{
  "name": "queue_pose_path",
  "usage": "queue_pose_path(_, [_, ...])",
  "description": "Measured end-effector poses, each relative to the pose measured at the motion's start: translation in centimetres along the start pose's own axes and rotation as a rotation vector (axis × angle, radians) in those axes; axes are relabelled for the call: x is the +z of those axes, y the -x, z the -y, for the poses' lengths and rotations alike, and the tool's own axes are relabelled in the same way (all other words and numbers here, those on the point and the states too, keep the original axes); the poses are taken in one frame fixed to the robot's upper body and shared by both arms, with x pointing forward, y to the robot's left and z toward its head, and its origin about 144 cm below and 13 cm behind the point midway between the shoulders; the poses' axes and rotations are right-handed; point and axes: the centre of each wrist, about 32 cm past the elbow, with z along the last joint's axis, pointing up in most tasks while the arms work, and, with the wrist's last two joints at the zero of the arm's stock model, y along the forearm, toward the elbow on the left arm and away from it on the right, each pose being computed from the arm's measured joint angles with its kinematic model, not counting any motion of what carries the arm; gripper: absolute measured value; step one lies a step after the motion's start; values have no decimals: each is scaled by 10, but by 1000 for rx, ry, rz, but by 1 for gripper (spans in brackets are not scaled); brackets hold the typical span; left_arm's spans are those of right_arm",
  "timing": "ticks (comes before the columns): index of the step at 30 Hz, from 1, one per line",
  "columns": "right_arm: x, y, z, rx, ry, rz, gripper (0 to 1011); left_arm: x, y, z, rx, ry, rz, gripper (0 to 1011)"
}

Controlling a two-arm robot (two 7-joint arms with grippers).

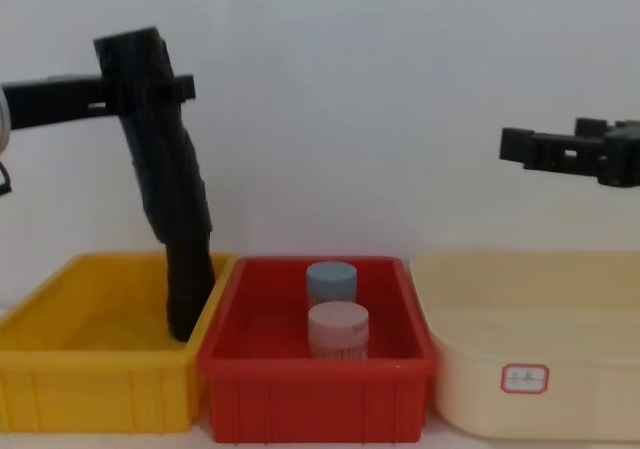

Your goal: Pick up the garbage bag with the one hand and transfer it to the other hand.

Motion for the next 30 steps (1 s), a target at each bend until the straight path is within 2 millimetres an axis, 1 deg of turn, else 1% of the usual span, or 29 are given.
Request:
queue_pose_path(8, [18,-6,0,131,38,9,1000,14,-5,-2,-84,9,-45,486])
queue_pose_path(13, [30,-7,0,217,76,25,1000,18,-5,-2,-137,3,-70,486])
queue_pose_path(19, [40,-7,-2,277,119,44,1000,23,-3,0,-219,-12,-97,486])
queue_pose_path(30, [43,-4,-8,286,145,43,1000,31,8,9,-355,-44,-115,486])
